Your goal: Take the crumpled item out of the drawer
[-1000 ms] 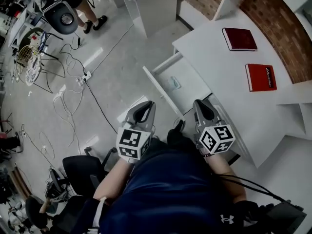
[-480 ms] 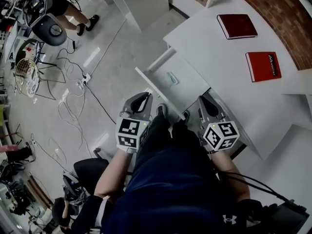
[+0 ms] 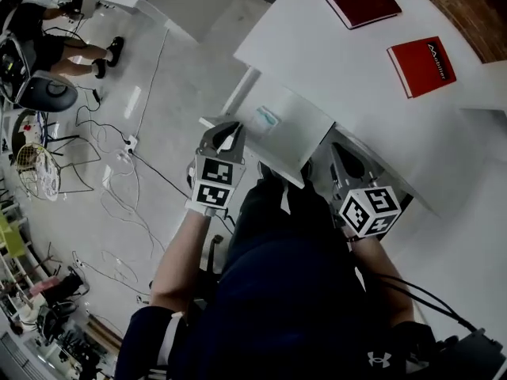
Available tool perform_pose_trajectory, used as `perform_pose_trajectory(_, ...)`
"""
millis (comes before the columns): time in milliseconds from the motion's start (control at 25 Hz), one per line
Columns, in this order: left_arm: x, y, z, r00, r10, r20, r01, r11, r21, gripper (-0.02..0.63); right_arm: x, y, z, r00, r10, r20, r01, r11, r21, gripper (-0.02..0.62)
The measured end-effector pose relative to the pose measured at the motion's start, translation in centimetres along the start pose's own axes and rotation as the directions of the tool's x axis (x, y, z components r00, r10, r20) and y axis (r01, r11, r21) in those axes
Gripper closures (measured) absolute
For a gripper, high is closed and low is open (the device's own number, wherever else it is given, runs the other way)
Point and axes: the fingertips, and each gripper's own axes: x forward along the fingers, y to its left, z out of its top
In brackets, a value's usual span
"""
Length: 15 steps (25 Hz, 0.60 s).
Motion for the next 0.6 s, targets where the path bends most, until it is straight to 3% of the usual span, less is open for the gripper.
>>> perform_pose_trajectory(160, 4.3, -0.8, -1.7, 0.991, -0.082, -0.107, 0.095, 0.988, 0.125, 0.532, -0.1, -1.6, -0.2, 0.998, -0.057, 0.012, 0.056, 0.997, 0.044, 0.592)
perform_pose_trajectory(360, 9.7, -1.0, -5.5, 0.947, -0.119, -0.299, 0.218, 0.920, 0.324, 0.499, -0.7, -3.6, -0.5, 0.992, -0.120, 0.030, 0.117, 0.989, 0.094, 0.592)
perform_pose_trajectory(480, 12.7, -0.7, -7.8, 0.908, -0.164, -0.386, 0.288, 0.913, 0.290, 0.491, -1.2, -4.7, -1.3, 0.987, -0.159, 0.034, 0.153, 0.980, 0.129, 0.592)
perform_pose_trajectory(600, 14.4, -0.5, -10.2, 0.832, -0.247, -0.497, 0.380, 0.906, 0.185, 0.479, -2.1, -5.1, -1.8, 0.979, -0.201, 0.028, 0.194, 0.967, 0.163, 0.592)
